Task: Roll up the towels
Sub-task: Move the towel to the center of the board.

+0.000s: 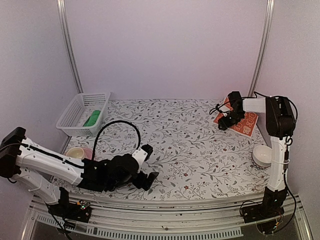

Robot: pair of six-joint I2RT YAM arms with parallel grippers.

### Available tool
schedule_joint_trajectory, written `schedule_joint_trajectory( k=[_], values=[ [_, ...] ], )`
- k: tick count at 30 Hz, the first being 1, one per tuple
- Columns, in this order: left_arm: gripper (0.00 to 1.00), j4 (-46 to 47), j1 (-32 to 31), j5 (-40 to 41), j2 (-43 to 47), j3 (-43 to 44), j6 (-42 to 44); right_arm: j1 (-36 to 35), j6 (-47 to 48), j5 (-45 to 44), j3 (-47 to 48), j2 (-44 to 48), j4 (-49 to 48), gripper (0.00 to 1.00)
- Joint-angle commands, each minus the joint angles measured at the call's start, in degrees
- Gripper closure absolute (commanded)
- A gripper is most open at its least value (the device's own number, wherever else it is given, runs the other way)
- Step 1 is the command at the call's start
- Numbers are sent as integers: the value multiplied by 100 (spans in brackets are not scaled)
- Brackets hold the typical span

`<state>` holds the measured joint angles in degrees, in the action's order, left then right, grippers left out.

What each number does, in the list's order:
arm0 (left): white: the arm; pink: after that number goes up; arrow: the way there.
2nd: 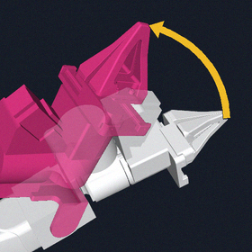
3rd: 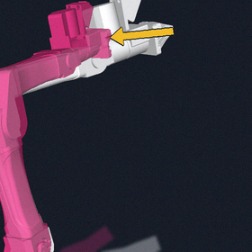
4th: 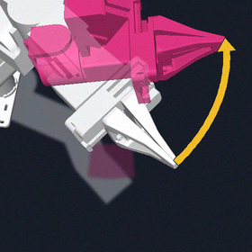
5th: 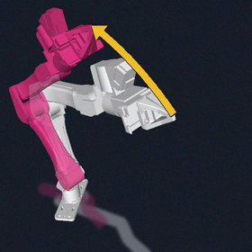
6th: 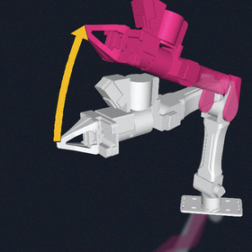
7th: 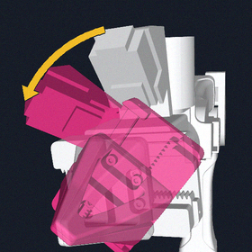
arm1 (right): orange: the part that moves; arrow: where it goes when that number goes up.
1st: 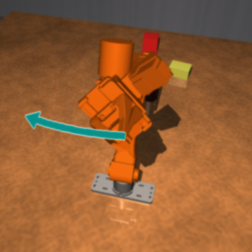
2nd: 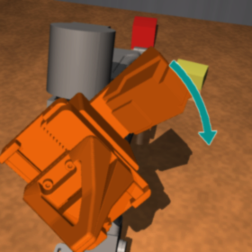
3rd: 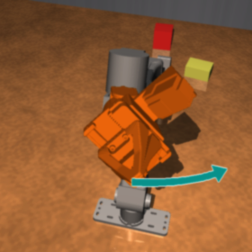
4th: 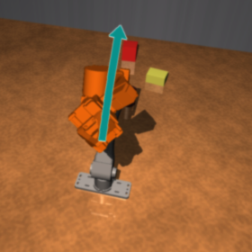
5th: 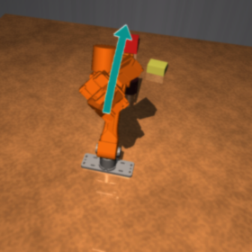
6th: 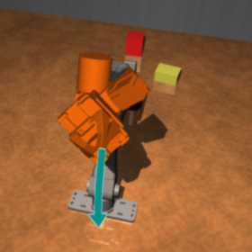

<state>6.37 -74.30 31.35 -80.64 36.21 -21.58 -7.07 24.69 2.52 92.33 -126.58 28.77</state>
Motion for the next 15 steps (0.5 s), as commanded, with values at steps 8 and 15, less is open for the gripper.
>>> schedule_joint_trajectory(
  k=[8, 15],
  values=[
    [3, 279, -433, 484, -452, 339, -128, 55, 58, 399, 375, -463, 550, 96],
    [3, 342, -487, 573, -408, 389, -126, -396, 439, 1423, -77, 479, 780, 98]
  ],
)
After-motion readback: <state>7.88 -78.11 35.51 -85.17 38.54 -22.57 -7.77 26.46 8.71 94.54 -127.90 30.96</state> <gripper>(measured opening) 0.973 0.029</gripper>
